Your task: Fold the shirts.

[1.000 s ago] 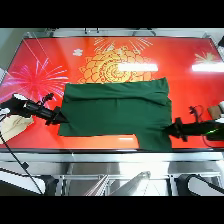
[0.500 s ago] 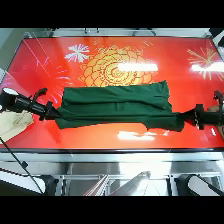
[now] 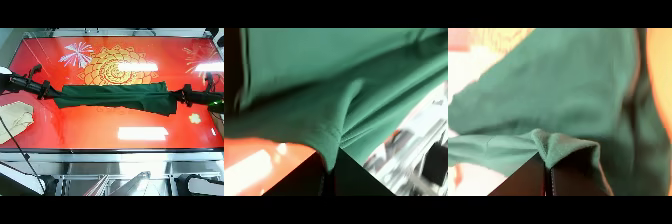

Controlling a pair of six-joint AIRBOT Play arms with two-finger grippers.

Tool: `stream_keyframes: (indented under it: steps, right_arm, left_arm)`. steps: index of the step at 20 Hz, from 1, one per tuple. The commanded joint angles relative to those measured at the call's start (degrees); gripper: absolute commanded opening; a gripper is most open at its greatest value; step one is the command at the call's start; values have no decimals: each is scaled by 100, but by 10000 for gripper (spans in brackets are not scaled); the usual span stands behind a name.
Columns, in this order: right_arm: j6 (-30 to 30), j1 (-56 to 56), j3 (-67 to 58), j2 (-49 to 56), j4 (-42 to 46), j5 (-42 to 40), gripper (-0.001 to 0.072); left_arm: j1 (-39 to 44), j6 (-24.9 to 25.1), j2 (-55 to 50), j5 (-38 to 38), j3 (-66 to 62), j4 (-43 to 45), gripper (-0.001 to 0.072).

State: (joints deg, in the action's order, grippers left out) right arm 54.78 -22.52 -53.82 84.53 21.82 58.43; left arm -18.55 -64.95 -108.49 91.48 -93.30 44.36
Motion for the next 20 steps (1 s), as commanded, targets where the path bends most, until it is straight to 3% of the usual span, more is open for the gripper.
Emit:
stream_keyframes:
  steps: [1,9,10,11,12,13,15,17,19,20]
  right_arm:
    - [-83,404,-761,918,-153,-636,28]
    - [-522,772,-1102,1886,-129,-719,51]
    - [-535,761,-1104,1871,-131,-706,175]
    - [-549,732,-1104,1838,-109,-643,259]
    - [-557,691,-1106,1788,-76,-483,260]
    - [-555,616,-1113,1692,57,-229,266]
    - [-428,378,-1244,1464,560,313,450]
    - [125,31,-1440,1198,1408,553,466]
    - [675,-319,-1600,1019,2190,527,649]
    - [813,-470,-1622,1014,2295,527,652]
  left_arm:
    - [28,-225,-616,-328,-894,-855,14]
    - [293,-673,-2286,-348,-2396,-1019,17]
    - [284,-667,-2365,-339,-2474,-1128,32]
    - [229,-632,-2371,-352,-2448,-1344,258]
    - [162,-601,-2365,-310,-2430,-1628,429]
    - [61,-605,-2365,-249,-2430,-1978,702]
    - [-245,-621,-2365,79,-2433,-2959,711]
    - [-535,-769,-2341,562,-2433,-3659,710]
    - [-756,-1027,-2199,852,-2428,-3598,709]
    - [-826,-1049,-2109,883,-2428,-3556,709]
